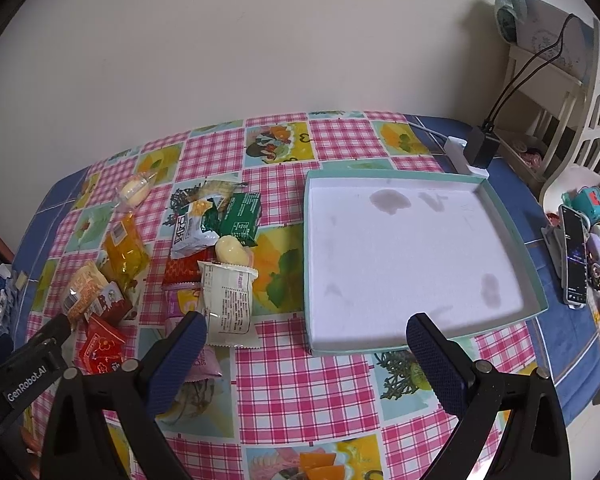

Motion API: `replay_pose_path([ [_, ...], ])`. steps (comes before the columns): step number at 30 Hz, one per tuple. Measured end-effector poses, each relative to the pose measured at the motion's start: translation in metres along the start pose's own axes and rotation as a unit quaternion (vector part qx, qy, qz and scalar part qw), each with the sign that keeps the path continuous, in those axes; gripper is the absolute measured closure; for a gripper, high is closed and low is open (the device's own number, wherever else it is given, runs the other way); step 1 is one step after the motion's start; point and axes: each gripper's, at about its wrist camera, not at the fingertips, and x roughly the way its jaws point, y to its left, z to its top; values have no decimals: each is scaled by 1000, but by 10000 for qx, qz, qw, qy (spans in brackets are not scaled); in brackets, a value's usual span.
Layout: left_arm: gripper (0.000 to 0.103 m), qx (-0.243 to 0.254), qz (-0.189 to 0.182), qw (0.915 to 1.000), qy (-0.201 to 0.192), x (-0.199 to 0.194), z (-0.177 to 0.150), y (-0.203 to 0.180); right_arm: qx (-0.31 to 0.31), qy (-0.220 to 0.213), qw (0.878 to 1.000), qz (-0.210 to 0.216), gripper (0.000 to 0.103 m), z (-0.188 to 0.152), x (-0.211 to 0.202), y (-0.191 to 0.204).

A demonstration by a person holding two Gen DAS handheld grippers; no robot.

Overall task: Organize snacks
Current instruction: 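Move both tools toward the snack pile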

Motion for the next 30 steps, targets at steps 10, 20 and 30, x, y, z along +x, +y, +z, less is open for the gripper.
replay_pose_path([
  [10, 0, -64, -166, 9998, 86, 5, 0, -1, -73, 64, 10000, -1, 1, 1, 4, 5],
  [20, 0, -218, -350, 9991, 30, 8, 0, 1, -131, 115, 9998, -6, 1, 0, 8, 9],
  [30, 0, -101, -311, 9993, 160, 14, 2, 1, -184, 144, 9997, -12, 1, 0, 12, 12],
])
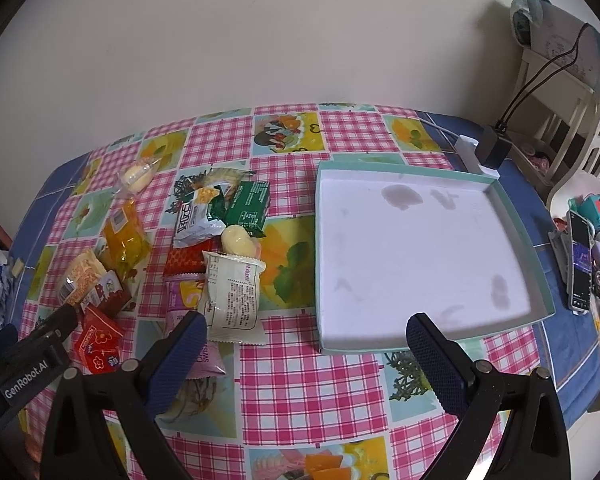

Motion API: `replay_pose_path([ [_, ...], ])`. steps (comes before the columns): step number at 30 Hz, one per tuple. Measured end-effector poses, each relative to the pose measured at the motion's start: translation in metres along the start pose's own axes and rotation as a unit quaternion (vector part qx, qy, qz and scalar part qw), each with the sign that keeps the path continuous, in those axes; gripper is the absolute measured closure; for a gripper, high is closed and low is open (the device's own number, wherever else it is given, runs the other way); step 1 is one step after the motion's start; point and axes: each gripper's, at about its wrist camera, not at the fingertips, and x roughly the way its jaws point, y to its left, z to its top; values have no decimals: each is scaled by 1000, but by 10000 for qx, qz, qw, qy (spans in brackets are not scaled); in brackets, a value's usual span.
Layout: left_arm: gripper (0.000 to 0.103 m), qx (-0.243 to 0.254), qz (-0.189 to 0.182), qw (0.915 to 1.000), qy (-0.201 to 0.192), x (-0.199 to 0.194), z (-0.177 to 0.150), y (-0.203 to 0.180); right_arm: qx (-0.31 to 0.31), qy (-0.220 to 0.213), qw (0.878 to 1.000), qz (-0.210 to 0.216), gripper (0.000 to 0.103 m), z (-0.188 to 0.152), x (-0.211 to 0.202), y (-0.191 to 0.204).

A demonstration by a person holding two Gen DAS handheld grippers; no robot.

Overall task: Organize snacks
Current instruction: 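Move both tools toward the snack pile, then grasp the red wrapper with the left tool while the right tool grasps the purple roll pack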

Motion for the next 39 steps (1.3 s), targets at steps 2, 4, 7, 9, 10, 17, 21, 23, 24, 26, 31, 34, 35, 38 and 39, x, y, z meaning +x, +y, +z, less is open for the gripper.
replay_pose_path([
  [2, 0, -50, -41, 10000, 32, 2, 0, 2, -11, 13, 10000, 0, 1, 0, 1, 1],
  [4, 0, -65, -51, 9999, 64, 4, -1, 3, -29, 28, 10000, -2, 1, 0, 3, 2],
  [7, 0, -68, -89, 9999, 123, 6, -1, 3, -63, 40, 10000, 11, 1, 1, 5, 4],
  [9, 0, -68, -98, 9998, 170, 8, -1, 3, -95, 57, 9999, 13, 1, 1, 6, 6],
  [10, 0, -76, -103, 9997, 189, 9, -1, 3, -108, 68, 9999, 17, 1, 0, 7, 7],
  [17, 0, -254, -97, 9992, 303, 14, 0, 10, -157, 146, 9997, 99, 1, 1, 13, 13],
  [21, 0, -376, -128, 9985, 370, 18, 1, 15, -172, 211, 9995, 161, 1, 2, 18, 18],
  [23, 0, -503, -202, 9975, 442, 22, 2, 20, -159, 274, 9991, 294, 1, 3, 22, 21],
  [24, 0, -553, -223, 9971, 470, 23, 3, 22, -157, 331, 9987, 368, 1, 3, 25, 24],
  [26, 0, -713, -308, 9954, 567, 29, 3, 29, -181, 426, 9979, 461, 2, 3, 31, 30],
  [31, 0, -817, -460, 9919, 853, 44, 3, 29, -309, 719, 9947, 671, 2, 0, 49, 48],
  [34, 0, -889, -647, 9877, 1109, 57, 0, 27, -445, 922, 9919, 753, 3, -4, 60, 58],
  [35, 0, -878, -658, 9867, 1201, 61, -1, 25, -451, 990, 9910, 776, 3, -5, 63, 60],
  [38, 0, -821, -630, 9855, 1345, 70, -3, 21, -460, 1222, 9882, 800, 5, -9, 72, 63],
  [39, 1, -828, -641, 9848, 1387, 73, -3, 20, -458, 1276, 9874, 816, 6, -11, 74, 64],
])
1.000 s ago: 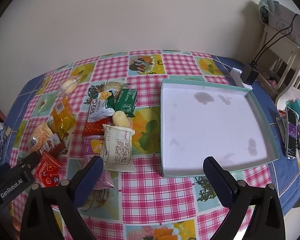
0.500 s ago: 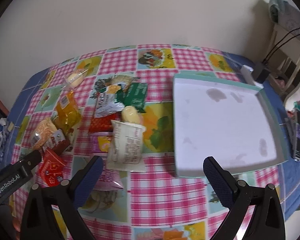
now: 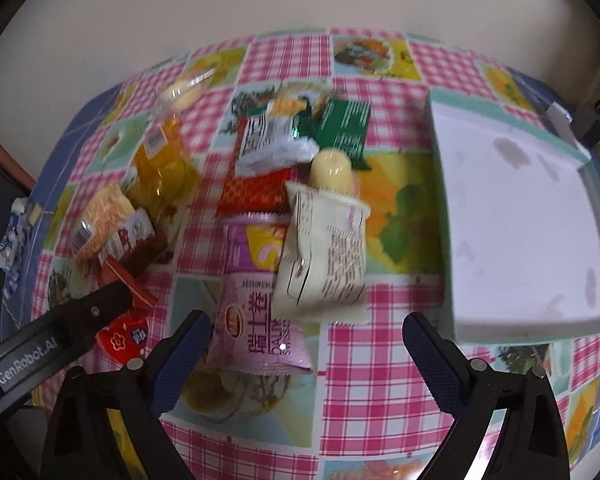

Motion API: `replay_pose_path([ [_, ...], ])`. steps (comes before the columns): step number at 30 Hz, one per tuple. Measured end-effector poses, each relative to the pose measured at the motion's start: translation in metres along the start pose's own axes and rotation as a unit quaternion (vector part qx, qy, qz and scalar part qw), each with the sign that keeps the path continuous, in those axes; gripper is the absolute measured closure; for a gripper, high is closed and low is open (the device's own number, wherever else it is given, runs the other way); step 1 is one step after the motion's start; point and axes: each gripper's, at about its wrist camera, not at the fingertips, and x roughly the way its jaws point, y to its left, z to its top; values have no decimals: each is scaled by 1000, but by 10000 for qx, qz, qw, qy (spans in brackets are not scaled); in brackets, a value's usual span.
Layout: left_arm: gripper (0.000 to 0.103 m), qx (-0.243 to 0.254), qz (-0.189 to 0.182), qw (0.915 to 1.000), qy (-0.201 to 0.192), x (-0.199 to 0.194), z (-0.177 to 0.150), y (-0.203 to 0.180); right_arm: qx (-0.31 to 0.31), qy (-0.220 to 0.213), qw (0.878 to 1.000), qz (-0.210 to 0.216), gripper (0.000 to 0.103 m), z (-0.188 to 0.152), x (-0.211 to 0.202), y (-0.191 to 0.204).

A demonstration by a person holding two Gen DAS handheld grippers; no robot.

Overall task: Organize snacks
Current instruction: 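Grasp the red wrapper with the left tool while the right tool grasps the purple roll pack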

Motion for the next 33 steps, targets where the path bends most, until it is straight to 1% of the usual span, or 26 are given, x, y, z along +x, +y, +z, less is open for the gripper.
replay_pose_path([
  [3, 7, -30, -80, 9998, 155, 8, 1, 0, 19, 126, 9999, 75, 12, -1, 5, 1],
  [6, 9, -115, -182, 9994, 281, 17, 1, 0, 38, 251, 9995, 167, 15, -2, 10, 4],
  [7, 16, -119, -165, 9993, 310, 19, 1, 0, 31, 271, 9995, 180, 17, -3, 11, 5],
  [8, 21, -122, -189, 9991, 347, 21, 1, 0, 15, 291, 9994, 195, 18, -3, 12, 6],
  [9, 29, -157, -220, 9988, 419, 24, 1, 0, -3, 311, 9993, 204, 18, -3, 13, 8],
  [11, 31, -266, -269, 9979, 519, 30, 0, 3, -34, 335, 9992, 234, 19, -2, 15, 11],
  [12, 33, -287, -259, 9980, 495, 29, 0, 4, -45, 339, 9991, 245, 19, -1, 18, 13],
  [13, 36, -303, -245, 9981, 476, 28, 1, 5, -55, 357, 9990, 262, 22, 0, 18, 15],
  [15, 36, -372, -267, 9978, 478, 29, 1, 9, -93, 387, 9988, 282, 28, 3, 21, 21],
  [20, 37, -401, -279, 9977, 474, 30, 0, 11, -131, 420, 9987, 238, 29, 10, 37, 37],
  [22, 37, -418, -270, 9976, 473, 29, 0, 13, -151, 446, 9987, 194, 35, 12, 43, 40],
  [26, 37, -426, -176, 9979, 452, 30, 1, 17, -333, 377, 9987, -60, 37, 17, 52, 54],
  [29, 37, -411, -123, 9981, 450, 28, 2, 17, -497, 277, 9978, -341, 40, 19, 60, 66],
  [33, 37, -361, -49, 9984, 440, 28, 2, 16, -531, 196, 9977, -373, 46, 22, 67, 77],
])
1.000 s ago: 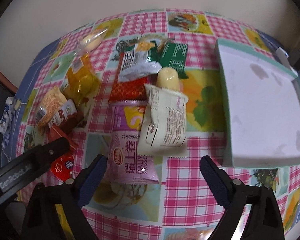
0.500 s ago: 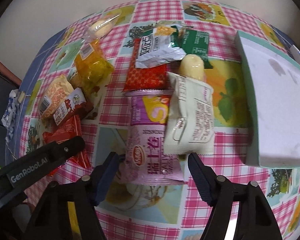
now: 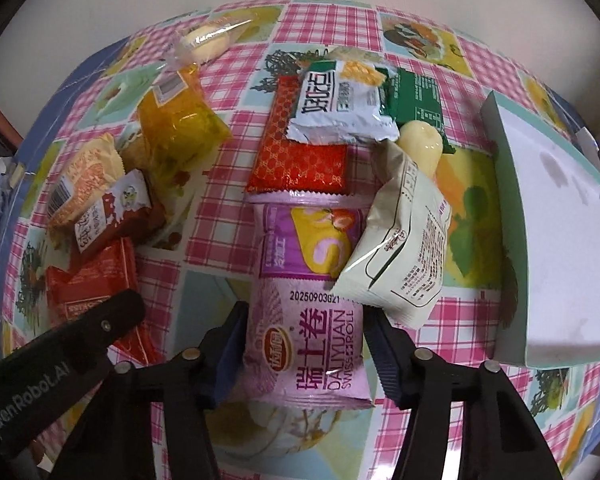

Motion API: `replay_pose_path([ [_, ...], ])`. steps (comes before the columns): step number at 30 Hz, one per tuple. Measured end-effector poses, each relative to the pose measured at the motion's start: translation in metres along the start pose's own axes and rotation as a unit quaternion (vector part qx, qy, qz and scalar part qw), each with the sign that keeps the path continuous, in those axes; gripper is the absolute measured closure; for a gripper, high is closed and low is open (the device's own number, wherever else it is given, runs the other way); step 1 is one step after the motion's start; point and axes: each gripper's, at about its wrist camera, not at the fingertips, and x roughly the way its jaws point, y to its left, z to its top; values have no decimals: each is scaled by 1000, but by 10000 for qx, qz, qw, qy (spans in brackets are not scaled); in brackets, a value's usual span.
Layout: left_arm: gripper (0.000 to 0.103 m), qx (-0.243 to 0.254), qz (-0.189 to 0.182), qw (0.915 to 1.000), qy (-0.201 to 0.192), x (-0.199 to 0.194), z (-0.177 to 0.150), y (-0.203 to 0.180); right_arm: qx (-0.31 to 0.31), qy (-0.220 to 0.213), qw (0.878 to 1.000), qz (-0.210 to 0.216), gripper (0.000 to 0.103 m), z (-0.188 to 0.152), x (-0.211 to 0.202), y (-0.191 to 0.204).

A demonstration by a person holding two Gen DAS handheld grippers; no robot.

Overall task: Organize snacks
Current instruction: 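Grasp the red wrapper with the left tool while the right tool grasps the purple roll pack, then carry both packs over the white tray and open both tools to drop them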

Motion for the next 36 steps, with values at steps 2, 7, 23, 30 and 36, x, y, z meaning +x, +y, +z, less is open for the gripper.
replay_pose_path([
  [2, 37, 30, 61, 10000, -14, 1, 1, -4, 7, -38, 10000, -14, 52, 0, 1, 0],
  [7, 39, 32, 121, 9999, -38, 0, 0, -7, 45, -51, 10000, 66, 60, -6, -4, -3],
  [23, 44, -129, -72, 9978, -650, -40, -4, 3, 331, -413, 9962, 688, 62, -21, -53, -19],
  [30, 45, 43, -197, 9948, -999, -64, -7, -12, 682, -654, 9911, 940, 62, -20, -82, -48],
  [36, 44, 675, -552, 9916, -952, -69, -4, -67, 1380, -804, 9853, 608, 62, -5, -90, -106],
])
